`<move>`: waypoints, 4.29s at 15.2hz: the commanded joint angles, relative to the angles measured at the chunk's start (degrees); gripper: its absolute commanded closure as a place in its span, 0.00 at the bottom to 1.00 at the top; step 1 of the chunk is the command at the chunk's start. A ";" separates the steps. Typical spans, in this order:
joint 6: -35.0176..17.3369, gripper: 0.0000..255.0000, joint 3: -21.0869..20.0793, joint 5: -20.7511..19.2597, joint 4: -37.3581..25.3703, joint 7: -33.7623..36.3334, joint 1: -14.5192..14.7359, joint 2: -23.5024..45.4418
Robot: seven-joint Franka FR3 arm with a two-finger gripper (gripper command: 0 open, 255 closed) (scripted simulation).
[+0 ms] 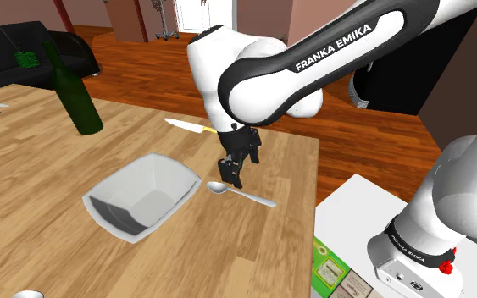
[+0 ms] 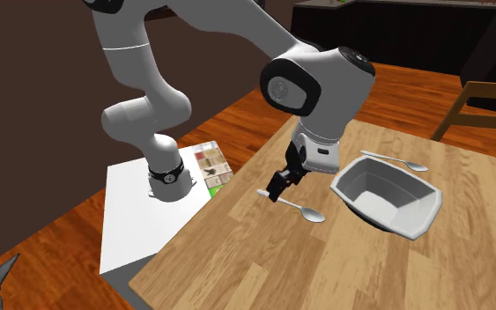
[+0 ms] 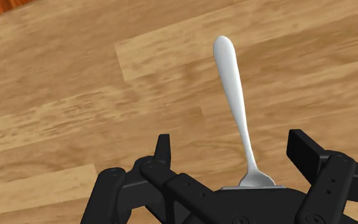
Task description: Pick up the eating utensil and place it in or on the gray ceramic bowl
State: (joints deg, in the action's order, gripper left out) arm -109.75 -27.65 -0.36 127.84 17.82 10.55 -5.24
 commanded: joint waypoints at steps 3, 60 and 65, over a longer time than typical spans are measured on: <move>-2.38 0.00 -1.40 -1.73 -0.56 2.61 0.95 4.48; 17.83 1.00 -2.82 -1.73 -22.03 4.37 1.90 6.02; 22.30 1.00 -4.69 -7.26 -37.58 10.82 6.03 19.30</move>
State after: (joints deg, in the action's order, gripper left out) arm -88.31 -32.02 -6.35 93.59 27.21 15.55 11.12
